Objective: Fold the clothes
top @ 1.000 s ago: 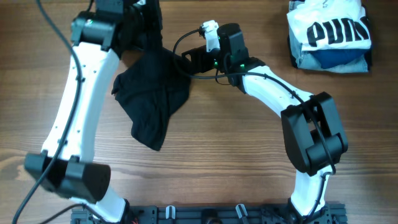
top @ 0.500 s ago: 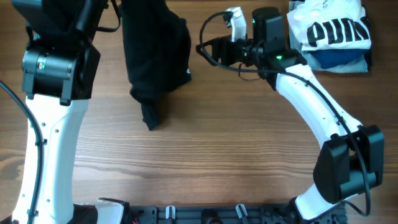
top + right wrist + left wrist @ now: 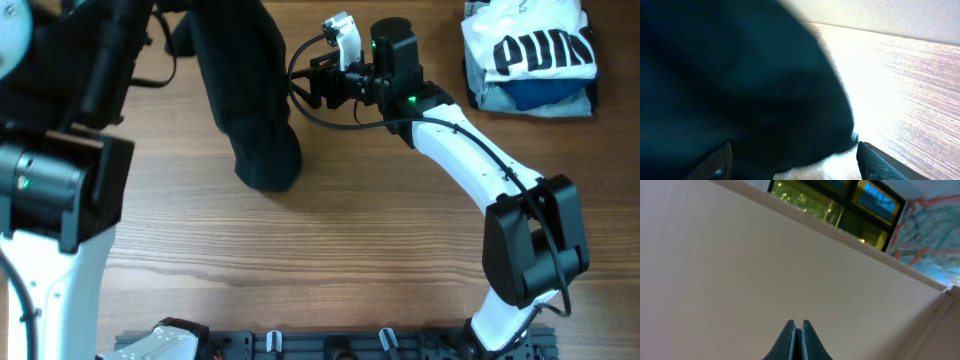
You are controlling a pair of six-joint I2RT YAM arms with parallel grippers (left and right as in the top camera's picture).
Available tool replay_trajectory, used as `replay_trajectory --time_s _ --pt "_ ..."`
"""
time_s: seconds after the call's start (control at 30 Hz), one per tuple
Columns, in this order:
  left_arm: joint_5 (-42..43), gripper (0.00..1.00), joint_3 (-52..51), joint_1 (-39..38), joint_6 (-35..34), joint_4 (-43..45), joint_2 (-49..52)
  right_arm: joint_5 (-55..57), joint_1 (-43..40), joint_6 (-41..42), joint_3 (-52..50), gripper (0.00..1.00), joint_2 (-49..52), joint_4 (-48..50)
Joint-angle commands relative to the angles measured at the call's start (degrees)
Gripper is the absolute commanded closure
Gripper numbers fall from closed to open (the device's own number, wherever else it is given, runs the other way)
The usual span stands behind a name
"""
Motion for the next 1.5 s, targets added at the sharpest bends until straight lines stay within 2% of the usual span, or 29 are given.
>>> replay_trajectory --time_s 0.0,0.13,0.27,0.37,0.5,0.63,0.77,0.97,1.07,1.23,1.47 --pt "0.5 0.96 0.7 -0.3 -1.3 0.7 -2.8 -6.2 0.1 -0.3 0.6 0.22 0.8 1.0" --pt "-5.9 0.96 0.7 -0.3 0.2 0.0 -1.6 -10.1 0.0 3.2 0.6 0.27 -1.9 -2.0" --pt "-15.8 0.96 0.7 -0.3 6.1 -0.5 4.3 -4.7 -1.5 1.9 0.6 0.27 -8.1 -12.2" --pt "-16.9 0.96 0.7 -0.3 8.9 0.8 10.5 6.8 -2.7 -1.3 0.6 0.26 -14.2 -23.8" --pt "-16.9 0.96 0.7 -1.3 8.7 7.3 14.7 8.3 -2.6 -4.0 0.6 0.22 -15.5 -29.5" --pt "-16.9 0.96 0.7 -2.6 8.7 14.2 14.4 6.5 -1.4 -5.1 0.6 0.2 -14.1 -29.0" --pt "-16.9 0.96 0.7 -2.6 8.2 17.2 14.4 6.6 1.6 -5.4 0.6 0.18 -12.1 -28.0" --pt "-16.9 0.96 2.2 -2.6 8.2 20.2 14.2 6.6 5.2 -2.7 0.6 0.14 -3.0 -17.2" --pt "-16.9 0.96 3.4 -2.6 8.2 20.2 14.1 7.0 5.2 -2.3 0.6 0.14 -1.2 -16.0" --pt "-16.0 0.96 3.7 -3.3 5.4 15.0 11.2 11.2 5.1 -2.3 0.6 0.12 -0.8 -7.1" --pt "-15.9 0.96 3.7 -5.6 5.4 4.2 3.0 13.3 4.6 -2.2 0.6 0.13 -0.8 -2.4"
